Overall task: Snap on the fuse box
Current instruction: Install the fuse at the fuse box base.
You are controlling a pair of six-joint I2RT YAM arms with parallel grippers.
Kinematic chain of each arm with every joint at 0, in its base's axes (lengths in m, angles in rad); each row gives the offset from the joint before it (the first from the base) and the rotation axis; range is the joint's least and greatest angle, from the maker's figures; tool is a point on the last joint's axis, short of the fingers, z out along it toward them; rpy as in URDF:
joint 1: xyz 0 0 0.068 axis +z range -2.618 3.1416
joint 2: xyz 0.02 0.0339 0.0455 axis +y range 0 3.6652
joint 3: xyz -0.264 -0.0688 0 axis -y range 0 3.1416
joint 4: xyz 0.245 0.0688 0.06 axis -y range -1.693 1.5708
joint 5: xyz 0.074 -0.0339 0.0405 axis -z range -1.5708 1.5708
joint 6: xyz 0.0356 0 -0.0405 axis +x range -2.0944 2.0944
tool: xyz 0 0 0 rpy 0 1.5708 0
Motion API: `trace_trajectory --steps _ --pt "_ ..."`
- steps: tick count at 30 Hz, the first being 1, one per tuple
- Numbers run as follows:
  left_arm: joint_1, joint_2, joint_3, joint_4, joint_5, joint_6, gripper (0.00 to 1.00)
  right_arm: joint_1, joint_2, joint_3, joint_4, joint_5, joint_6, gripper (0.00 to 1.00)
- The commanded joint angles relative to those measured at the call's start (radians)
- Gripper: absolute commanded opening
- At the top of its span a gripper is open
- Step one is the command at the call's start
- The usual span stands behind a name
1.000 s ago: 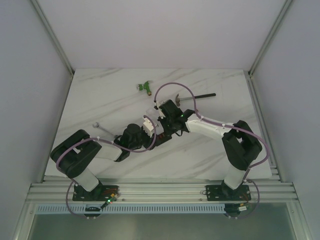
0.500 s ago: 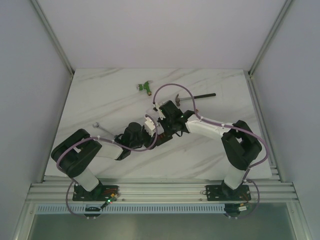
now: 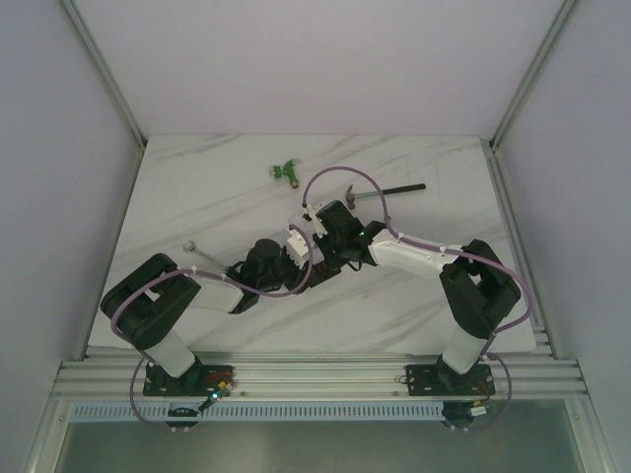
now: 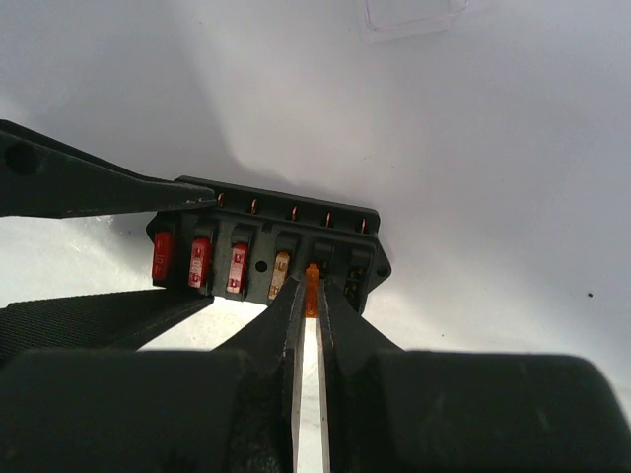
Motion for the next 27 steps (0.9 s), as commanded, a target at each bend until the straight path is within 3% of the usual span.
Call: trace_trajectory --steps 1,27 --pt "0.001 0.034 0.000 -0.087 0.034 0.025 0.48 0.002 -0.035 -0.035 0.018 0.019 -0.001 0.00" --pt "0.010 0.029 -0.002 -0.084 0.043 0.022 0.47 0.001 -0.050 -0.061 0.057 0.026 0.039 0.00"
